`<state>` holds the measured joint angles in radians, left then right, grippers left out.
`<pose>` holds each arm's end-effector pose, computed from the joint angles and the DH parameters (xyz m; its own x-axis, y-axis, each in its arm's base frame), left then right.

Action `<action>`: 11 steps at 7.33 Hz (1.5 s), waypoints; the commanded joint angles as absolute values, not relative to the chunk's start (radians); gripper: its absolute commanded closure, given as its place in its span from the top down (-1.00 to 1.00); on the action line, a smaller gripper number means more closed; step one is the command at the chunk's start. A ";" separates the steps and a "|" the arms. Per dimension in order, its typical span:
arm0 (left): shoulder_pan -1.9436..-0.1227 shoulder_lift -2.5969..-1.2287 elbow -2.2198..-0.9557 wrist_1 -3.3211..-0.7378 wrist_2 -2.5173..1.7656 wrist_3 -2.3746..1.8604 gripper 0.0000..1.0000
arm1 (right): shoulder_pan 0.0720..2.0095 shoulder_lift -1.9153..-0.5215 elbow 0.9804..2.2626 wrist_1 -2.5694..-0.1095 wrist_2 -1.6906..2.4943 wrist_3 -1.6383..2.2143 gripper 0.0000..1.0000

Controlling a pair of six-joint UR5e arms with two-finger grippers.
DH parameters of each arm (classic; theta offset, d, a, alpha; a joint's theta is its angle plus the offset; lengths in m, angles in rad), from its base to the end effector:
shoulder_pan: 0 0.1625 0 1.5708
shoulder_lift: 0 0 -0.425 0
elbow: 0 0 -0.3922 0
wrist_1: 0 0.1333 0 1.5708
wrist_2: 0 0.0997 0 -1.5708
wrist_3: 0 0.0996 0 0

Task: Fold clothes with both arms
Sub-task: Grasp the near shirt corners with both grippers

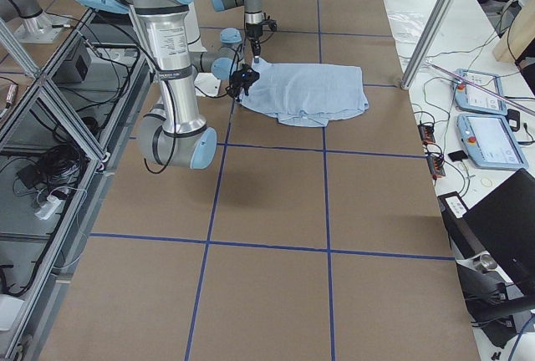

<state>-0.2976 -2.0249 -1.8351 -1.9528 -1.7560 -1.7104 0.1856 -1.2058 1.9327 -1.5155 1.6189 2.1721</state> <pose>0.5534 -0.2900 0.2418 0.4108 -0.2691 -0.8711 0.1903 0.9597 -0.2067 -0.5518 -0.2344 0.2992 0.4895 0.6668 0.5619 -0.5189 0.7406 -0.4269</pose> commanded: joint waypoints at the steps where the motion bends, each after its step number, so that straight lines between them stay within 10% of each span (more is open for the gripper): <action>1: -0.299 -2.025 -1.832 -1.953 -1.755 -1.710 -1.00 | 0.186 -1.204 1.933 -1.516 1.618 2.172 -0.99; 11: -0.302 -2.013 -2.081 -1.803 -1.919 -1.724 -1.00 | 0.190 -1.190 2.106 -1.562 1.637 2.136 -1.00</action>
